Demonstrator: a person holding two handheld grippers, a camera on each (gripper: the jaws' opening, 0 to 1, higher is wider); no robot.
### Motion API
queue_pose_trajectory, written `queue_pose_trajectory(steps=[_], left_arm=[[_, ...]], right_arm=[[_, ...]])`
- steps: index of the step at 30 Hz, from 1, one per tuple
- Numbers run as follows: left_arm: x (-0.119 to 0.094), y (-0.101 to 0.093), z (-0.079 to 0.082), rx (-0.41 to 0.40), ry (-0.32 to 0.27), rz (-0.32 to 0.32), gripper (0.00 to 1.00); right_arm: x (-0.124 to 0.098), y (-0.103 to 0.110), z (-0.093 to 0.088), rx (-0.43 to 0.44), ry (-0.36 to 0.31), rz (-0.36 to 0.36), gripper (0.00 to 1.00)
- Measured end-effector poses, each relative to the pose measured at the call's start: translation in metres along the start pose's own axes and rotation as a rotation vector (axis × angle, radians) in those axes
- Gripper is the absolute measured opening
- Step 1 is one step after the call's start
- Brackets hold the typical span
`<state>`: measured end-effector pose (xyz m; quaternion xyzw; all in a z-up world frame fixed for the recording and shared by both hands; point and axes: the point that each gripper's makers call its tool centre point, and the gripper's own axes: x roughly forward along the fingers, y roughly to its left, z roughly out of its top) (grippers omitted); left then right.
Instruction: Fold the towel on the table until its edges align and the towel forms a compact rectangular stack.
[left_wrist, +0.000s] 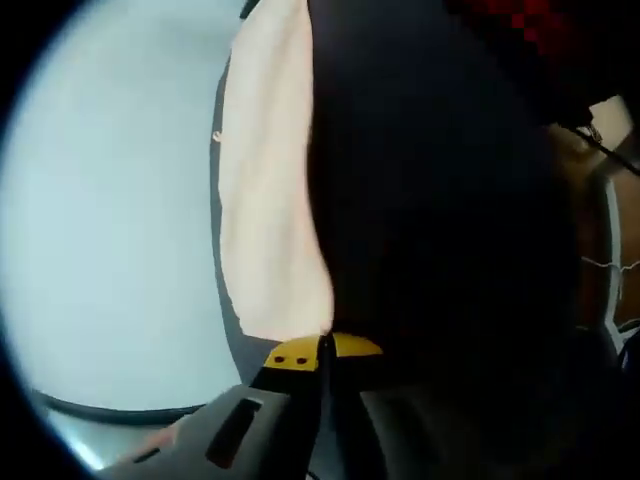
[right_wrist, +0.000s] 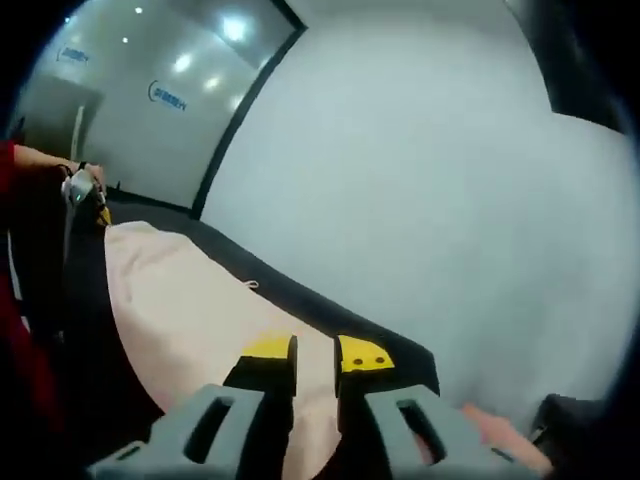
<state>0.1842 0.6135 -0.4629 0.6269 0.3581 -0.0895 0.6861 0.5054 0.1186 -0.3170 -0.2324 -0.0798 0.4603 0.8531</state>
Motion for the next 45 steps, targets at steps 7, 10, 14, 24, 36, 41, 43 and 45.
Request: queue_pose_trajectory(steps=[7,10,14,24,36,41,43,45], left_arm=[[-0.008,0.013,-0.001,-0.044,-0.008,0.039,0.00],[-0.012,0.021,-0.006,-0.071,-0.009,0.061,0.00],[-0.021,0.025,-0.006,-0.082,-0.012,0.075,0.00],[-0.042,0.036,-0.014,-0.146,-0.026,0.100,0.00],[-0.032,0.025,-0.009,-0.138,-0.015,0.070,0.00],[-0.031,0.026,-0.011,-0.156,-0.013,0.084,0.00],[-0.034,0.028,-0.012,-0.162,-0.015,0.097,0.00],[-0.042,0.035,-0.011,-0.162,-0.009,0.109,0.00]], right_arm=[[-0.016,0.027,-0.041,-0.199,0.200,0.161,0.09],[-0.025,0.046,-0.074,-0.367,0.317,0.242,0.09],[-0.035,0.029,-0.112,-0.660,0.499,0.164,0.09],[-0.036,0.050,-0.136,-0.663,0.507,0.264,0.09],[-0.018,0.053,-0.141,-0.722,0.416,0.227,0.06],[-0.028,0.055,-0.142,-0.705,0.487,0.273,0.00],[-0.032,0.049,-0.133,-0.704,0.493,0.253,0.00],[-0.043,0.036,-0.130,-0.736,0.582,0.209,0.00]])
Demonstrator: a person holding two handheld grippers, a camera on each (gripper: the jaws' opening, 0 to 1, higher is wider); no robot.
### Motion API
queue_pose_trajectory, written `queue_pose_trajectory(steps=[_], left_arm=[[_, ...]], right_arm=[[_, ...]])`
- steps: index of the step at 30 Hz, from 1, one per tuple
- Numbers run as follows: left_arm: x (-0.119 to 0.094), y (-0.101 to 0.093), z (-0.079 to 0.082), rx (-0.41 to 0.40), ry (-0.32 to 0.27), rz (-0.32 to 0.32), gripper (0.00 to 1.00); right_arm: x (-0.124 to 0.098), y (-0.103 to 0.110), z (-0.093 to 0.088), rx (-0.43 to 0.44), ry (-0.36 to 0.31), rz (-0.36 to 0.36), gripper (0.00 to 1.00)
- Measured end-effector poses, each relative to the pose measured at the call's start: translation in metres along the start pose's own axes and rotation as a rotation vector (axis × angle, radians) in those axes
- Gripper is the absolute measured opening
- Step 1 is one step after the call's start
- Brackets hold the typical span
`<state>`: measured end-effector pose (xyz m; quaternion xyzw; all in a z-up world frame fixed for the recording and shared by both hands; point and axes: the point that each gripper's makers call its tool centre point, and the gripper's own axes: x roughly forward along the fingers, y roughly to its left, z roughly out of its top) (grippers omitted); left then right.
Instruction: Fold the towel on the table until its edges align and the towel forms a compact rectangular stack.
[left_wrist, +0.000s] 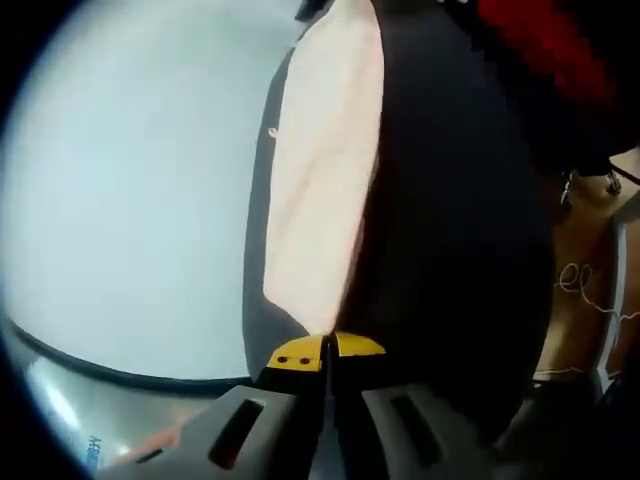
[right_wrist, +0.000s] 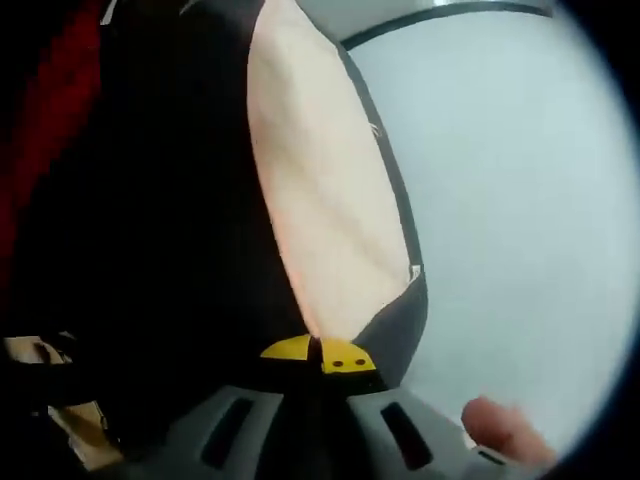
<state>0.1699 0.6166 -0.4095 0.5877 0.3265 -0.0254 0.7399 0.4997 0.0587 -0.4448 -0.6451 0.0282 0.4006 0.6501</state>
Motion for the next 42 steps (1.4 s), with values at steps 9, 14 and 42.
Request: queue_pose_trajectory(steps=[9,14,42], left_arm=[[-0.004,0.012,-0.003,-0.058,-0.009,0.034,0.00],[0.001,0.004,-0.004,-0.042,0.000,0.015,0.00],[-0.004,0.031,-0.007,-0.135,0.044,0.107,0.00]], right_arm=[[-0.012,0.004,0.029,0.007,-0.138,0.025,0.00],[0.015,0.021,0.023,-0.065,-0.119,0.055,0.09],[-0.017,-0.027,0.031,0.095,-0.146,0.031,0.00]])
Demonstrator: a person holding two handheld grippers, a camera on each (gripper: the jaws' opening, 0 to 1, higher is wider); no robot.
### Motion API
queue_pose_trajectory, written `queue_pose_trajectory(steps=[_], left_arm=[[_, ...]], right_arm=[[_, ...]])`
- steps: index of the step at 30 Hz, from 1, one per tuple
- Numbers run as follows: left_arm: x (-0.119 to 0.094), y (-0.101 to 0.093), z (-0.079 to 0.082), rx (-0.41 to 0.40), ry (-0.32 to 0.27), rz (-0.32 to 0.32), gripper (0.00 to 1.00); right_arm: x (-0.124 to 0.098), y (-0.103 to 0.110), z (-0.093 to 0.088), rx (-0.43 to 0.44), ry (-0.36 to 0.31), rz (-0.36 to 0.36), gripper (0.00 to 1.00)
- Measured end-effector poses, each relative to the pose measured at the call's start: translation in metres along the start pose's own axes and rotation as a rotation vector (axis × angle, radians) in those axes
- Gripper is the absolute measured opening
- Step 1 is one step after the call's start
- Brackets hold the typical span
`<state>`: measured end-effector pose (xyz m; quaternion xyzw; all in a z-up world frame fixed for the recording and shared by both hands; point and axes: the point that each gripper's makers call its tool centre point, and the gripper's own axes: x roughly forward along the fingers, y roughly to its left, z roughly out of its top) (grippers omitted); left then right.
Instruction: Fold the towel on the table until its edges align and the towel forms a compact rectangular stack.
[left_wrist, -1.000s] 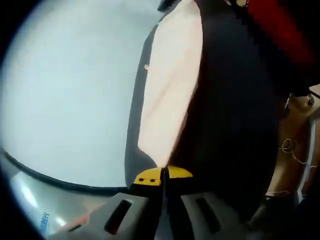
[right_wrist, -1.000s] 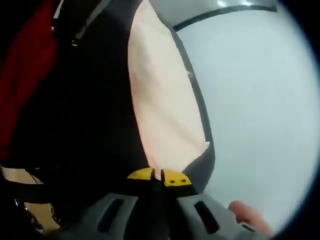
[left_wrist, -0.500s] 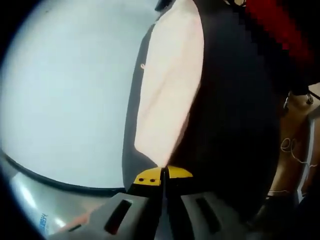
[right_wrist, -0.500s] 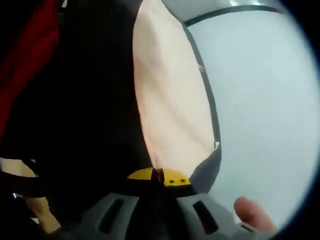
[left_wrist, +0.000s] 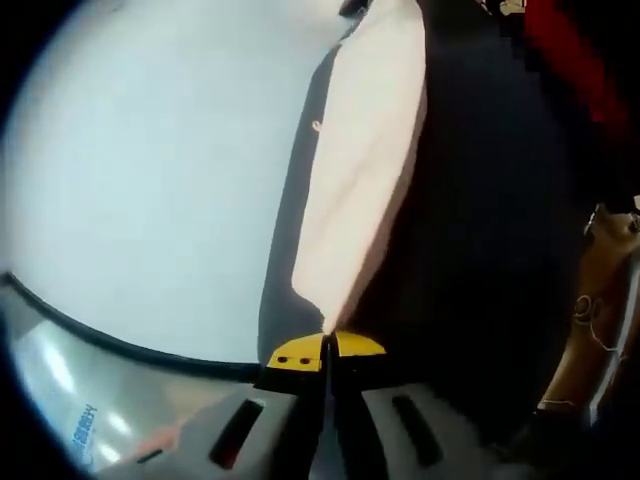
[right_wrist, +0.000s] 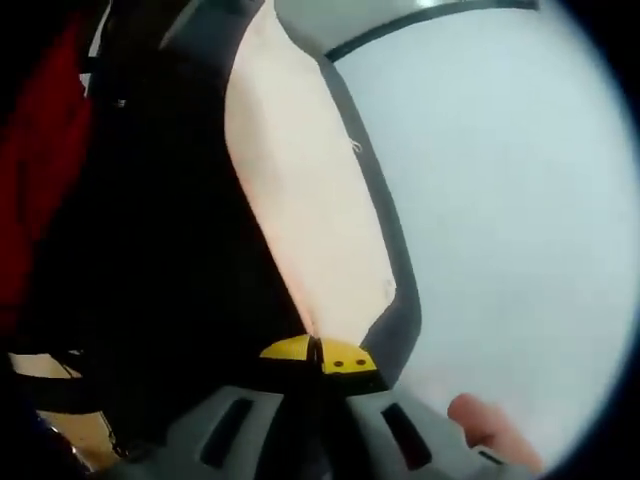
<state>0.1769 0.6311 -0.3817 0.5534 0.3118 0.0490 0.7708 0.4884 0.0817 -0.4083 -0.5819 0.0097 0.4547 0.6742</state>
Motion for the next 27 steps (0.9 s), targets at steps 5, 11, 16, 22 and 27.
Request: queue_pose_trajectory(steps=[5,11,16,22,27], left_arm=[[-0.004,0.001,0.000,0.002,0.005,0.004,0.00],[-0.008,0.005,-0.003,-0.002,0.021,0.005,0.00],[0.002,0.023,-0.005,-0.054,0.074,0.028,0.00],[0.026,0.033,-0.007,-0.023,0.158,0.014,0.00],[0.043,0.030,-0.007,-0.013,0.187,-0.031,0.00]], right_arm=[[-0.008,-0.003,-0.010,0.018,0.028,0.017,0.00],[-0.011,-0.015,-0.003,0.033,-0.008,-0.010,0.00],[-0.001,-0.047,0.005,0.108,-0.039,-0.092,0.00],[0.028,-0.073,0.003,0.161,0.002,-0.112,0.00],[0.060,-0.067,-0.004,0.138,0.049,-0.064,0.00]])
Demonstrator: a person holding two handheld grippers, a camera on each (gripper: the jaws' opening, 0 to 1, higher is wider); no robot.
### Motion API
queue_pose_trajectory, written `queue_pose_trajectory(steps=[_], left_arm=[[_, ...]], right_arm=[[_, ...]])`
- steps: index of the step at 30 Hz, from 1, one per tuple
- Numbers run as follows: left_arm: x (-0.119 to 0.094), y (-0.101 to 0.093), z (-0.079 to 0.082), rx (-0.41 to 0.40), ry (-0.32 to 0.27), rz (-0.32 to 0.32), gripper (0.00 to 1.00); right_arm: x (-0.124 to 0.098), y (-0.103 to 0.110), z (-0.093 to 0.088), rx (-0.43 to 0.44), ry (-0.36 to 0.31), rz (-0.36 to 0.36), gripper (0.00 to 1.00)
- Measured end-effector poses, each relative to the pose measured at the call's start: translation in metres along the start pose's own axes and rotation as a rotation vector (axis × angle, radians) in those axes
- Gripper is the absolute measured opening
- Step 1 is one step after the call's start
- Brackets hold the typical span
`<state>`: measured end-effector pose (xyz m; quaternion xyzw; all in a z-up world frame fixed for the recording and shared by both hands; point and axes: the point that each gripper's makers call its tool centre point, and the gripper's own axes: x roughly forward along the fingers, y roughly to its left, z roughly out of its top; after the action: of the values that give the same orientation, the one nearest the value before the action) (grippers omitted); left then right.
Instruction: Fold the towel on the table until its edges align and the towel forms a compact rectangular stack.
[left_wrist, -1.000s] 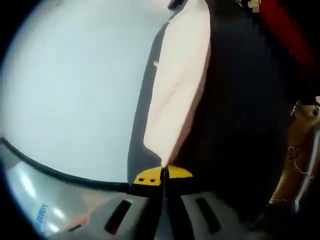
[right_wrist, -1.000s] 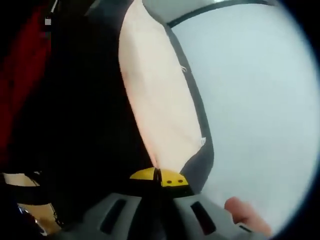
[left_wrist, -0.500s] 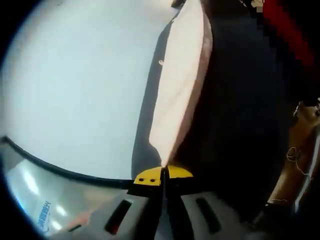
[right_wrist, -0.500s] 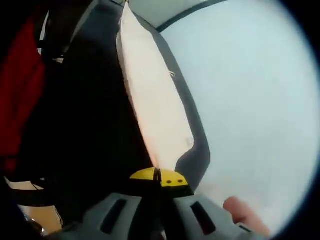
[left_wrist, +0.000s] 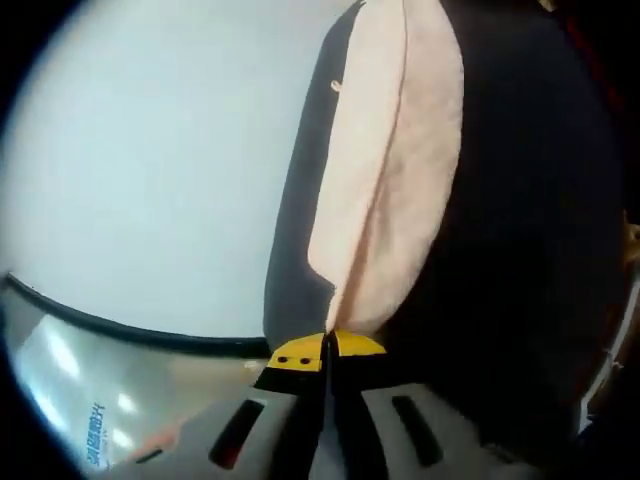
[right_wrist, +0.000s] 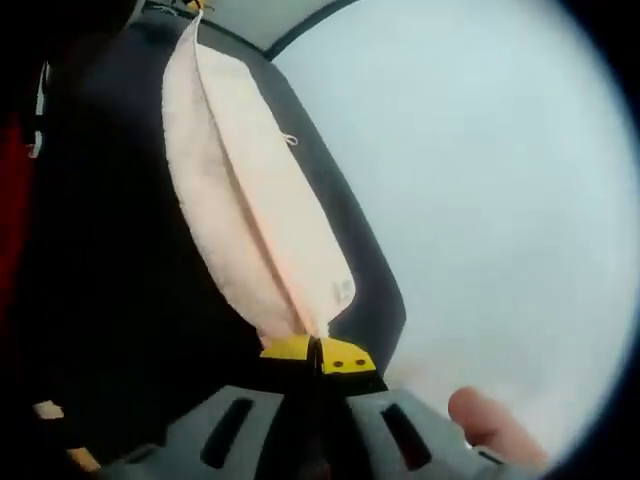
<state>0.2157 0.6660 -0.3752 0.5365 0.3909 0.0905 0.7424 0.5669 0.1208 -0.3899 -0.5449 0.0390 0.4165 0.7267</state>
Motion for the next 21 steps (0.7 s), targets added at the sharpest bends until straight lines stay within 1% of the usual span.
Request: queue_pose_trajectory(steps=[2,3,4,6,8,9,12,14,16,17,19,21], left_arm=[[0.010,0.001,-0.002,0.015,0.017,-0.015,0.00],[0.015,0.004,-0.002,0.036,0.020,-0.011,0.00],[0.020,0.004,-0.002,0.034,0.019,-0.012,0.00],[0.033,0.004,0.001,0.035,0.017,-0.026,0.00],[0.043,0.006,0.003,0.062,0.024,-0.017,0.00],[0.047,0.006,0.003,0.070,0.032,-0.016,0.00],[0.056,0.007,0.007,0.083,0.033,-0.016,0.00],[0.065,0.010,0.007,0.085,0.029,-0.021,0.00],[0.072,0.011,0.008,0.064,0.019,-0.038,0.00],[0.076,0.010,0.009,0.065,0.016,-0.047,0.00],[0.089,0.015,0.006,0.082,0.014,-0.052,0.00],[0.097,0.016,0.010,0.111,0.015,-0.065,0.00]], right_arm=[[0.014,0.004,-0.001,-0.022,0.000,0.029,0.00],[0.020,0.006,-0.001,-0.020,-0.004,0.047,0.00],[0.025,0.006,-0.002,-0.015,-0.005,0.052,0.00],[0.040,0.001,-0.004,-0.007,0.009,0.052,0.00],[0.052,-0.004,-0.006,0.007,0.016,0.055,0.00],[0.057,-0.006,-0.007,0.012,0.016,0.059,0.00],[0.072,-0.012,-0.009,0.026,0.027,0.063,0.00],[0.076,-0.008,-0.008,0.032,0.032,0.070,0.00],[0.086,-0.013,-0.012,0.026,0.043,0.083,0.00],[0.082,-0.006,-0.009,0.016,0.046,0.089,0.00],[0.083,-0.003,-0.005,-0.025,0.049,0.112,0.00],[0.087,-0.005,-0.004,-0.038,0.061,0.136,0.00]])
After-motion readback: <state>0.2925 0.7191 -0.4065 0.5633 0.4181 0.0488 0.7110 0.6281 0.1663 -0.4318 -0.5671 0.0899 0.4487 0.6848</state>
